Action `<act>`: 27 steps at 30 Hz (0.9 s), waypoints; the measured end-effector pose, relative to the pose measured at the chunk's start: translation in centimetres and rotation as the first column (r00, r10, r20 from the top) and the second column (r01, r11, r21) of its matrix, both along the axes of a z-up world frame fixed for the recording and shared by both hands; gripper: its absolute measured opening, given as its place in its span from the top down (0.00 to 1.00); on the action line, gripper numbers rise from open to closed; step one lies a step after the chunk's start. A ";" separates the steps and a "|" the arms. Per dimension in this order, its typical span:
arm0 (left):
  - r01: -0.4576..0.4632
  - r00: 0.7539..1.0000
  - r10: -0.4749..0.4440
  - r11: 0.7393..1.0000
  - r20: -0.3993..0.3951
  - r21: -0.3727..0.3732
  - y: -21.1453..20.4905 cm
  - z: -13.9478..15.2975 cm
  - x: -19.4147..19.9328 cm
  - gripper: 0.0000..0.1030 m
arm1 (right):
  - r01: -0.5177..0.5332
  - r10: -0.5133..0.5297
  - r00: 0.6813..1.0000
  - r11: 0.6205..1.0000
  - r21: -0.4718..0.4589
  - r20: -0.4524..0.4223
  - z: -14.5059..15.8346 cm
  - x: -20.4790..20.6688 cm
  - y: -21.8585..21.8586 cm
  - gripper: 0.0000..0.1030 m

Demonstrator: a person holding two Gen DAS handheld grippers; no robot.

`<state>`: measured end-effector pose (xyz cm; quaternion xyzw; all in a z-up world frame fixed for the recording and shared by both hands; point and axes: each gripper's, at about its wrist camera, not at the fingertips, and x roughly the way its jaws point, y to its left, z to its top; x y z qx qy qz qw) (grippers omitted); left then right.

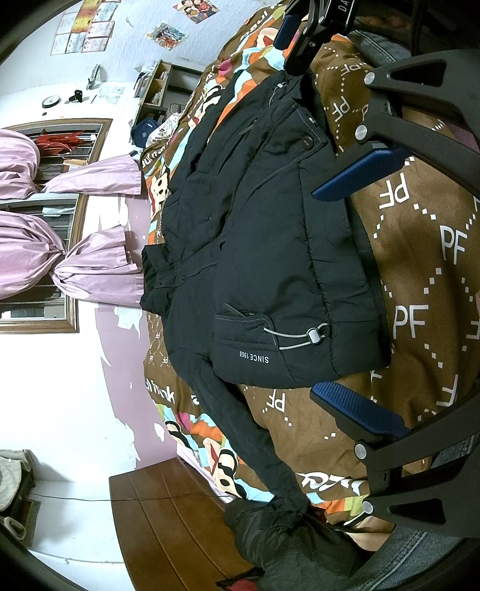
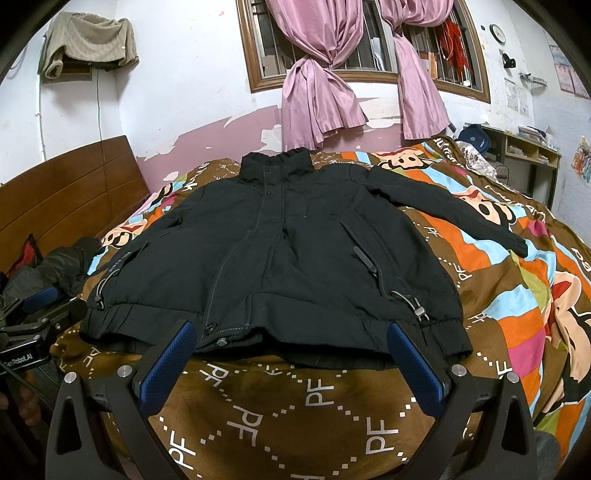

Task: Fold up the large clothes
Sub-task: 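Grasp the jacket sleeve cuff with the right gripper and lift it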

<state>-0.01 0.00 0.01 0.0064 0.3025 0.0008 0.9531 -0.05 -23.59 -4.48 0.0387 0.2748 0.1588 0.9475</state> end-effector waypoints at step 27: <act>0.007 0.998 -0.008 1.000 -0.067 -0.017 -1.6 1.8 8.5 0.07 | 0.136 -0.133 0.991 0.981 0.135 -0.032 2.6 6.9 -6.2 0.00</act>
